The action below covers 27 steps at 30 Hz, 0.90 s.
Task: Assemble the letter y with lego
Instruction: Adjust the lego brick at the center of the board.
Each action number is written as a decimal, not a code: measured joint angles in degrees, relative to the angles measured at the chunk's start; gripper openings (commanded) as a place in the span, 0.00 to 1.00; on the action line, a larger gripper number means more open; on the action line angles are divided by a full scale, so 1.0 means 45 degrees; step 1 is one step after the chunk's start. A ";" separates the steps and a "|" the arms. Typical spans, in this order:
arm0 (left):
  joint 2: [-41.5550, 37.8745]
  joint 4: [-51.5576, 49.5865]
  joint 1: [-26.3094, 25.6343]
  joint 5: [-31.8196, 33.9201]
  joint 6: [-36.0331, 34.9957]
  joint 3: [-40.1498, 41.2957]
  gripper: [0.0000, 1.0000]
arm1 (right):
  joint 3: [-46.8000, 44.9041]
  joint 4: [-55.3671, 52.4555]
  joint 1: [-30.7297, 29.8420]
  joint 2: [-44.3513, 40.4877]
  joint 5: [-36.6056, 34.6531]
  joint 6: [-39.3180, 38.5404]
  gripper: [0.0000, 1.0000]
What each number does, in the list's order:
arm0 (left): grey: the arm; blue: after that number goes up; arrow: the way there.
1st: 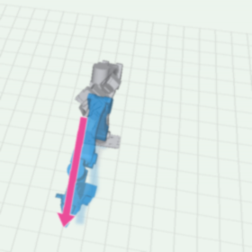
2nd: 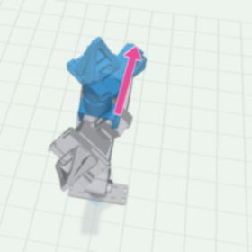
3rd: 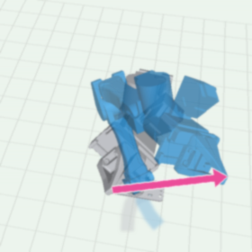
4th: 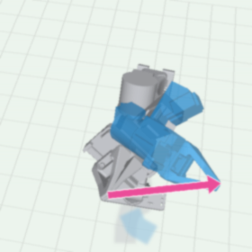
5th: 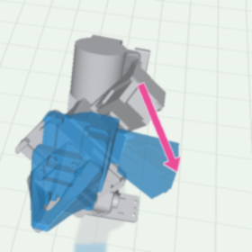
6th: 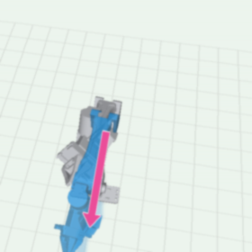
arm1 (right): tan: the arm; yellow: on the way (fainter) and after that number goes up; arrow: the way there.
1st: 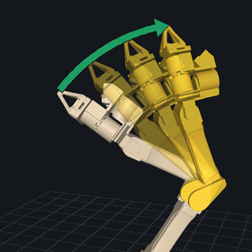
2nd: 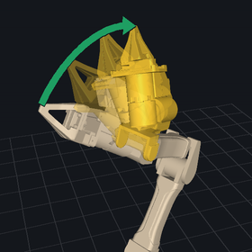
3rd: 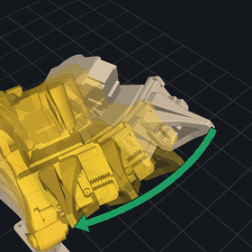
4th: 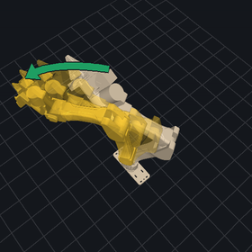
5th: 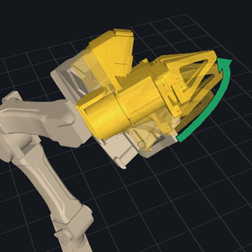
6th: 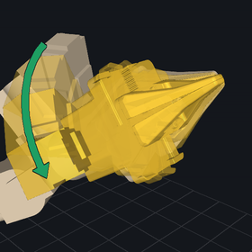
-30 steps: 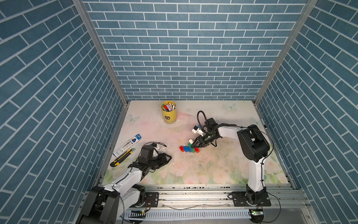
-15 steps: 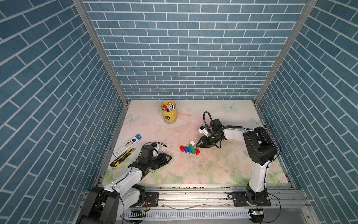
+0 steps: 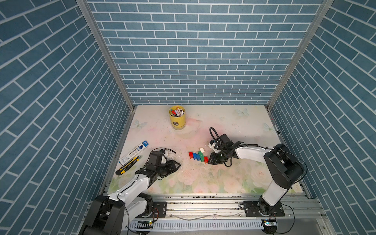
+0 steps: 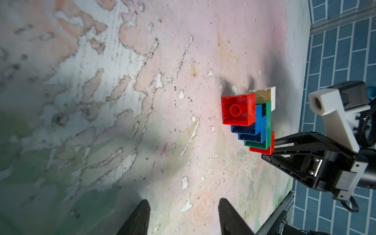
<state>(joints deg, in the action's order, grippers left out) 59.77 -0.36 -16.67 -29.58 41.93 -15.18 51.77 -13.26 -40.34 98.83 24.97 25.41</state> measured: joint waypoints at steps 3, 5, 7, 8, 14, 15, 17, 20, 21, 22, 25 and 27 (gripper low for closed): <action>0.0000 -0.0126 -0.0126 0.0049 -0.0029 -0.0136 0.59 | 0.0000 0.0559 -0.0233 0.0097 -0.0282 0.0345 0.28; 0.0000 -0.0175 -0.0155 0.0092 -0.0044 -0.0160 0.59 | 0.0000 0.0816 -0.0228 0.0126 -0.0525 0.0515 0.29; 0.0000 -0.0272 -0.0199 0.0136 -0.0044 -0.0160 0.59 | 0.0000 0.1064 -0.0223 0.0141 -0.0826 0.0685 0.29; 0.0000 -0.0316 -0.0209 0.0160 -0.0049 -0.0160 0.59 | 0.0000 0.1137 -0.0223 0.0151 -0.0933 0.0729 0.29; 0.0005 -0.0466 -0.0223 0.0325 -0.0049 -0.0160 0.59 | 0.0408 0.1443 -0.0214 0.0544 -0.1409 0.0738 0.29; 0.0005 -0.0486 -0.0223 0.0335 -0.0053 -0.0160 0.59 | 0.0549 0.1486 -0.0214 0.0665 -0.1530 0.0738 0.29; 0.0010 -0.0534 -0.0223 0.0340 -0.0053 -0.0165 0.59 | 0.0821 0.1613 -0.0155 0.0913 -0.1661 0.0738 0.29; 0.0010 -0.0544 -0.0238 0.0345 -0.0053 -0.0165 0.59 | 0.1214 0.1758 -0.0024 0.1253 -0.1817 0.0738 0.29; 0.0010 -0.0549 -0.0248 0.0345 -0.0053 -0.0165 0.59 | 0.1350 0.1783 0.0019 0.1375 -0.1855 0.0733 0.29; 0.0010 -0.0554 -0.0253 0.0350 -0.0053 -0.0165 0.59 | 0.1486 0.1787 0.0053 0.1491 -0.1875 0.0733 0.30; 0.0010 -0.0578 -0.0272 0.0384 -0.0053 -0.0165 0.59 | 0.1792 0.1846 0.0083 0.1744 -0.1943 0.0724 0.30; 0.0010 -0.0583 -0.0282 0.0403 -0.0053 -0.0165 0.59 | 0.1943 0.1899 0.0121 0.1885 -0.1948 0.0699 0.30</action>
<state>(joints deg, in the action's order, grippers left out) 59.81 -2.98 -17.93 -27.77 41.69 -15.92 60.51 -4.71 -39.79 107.31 16.21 28.56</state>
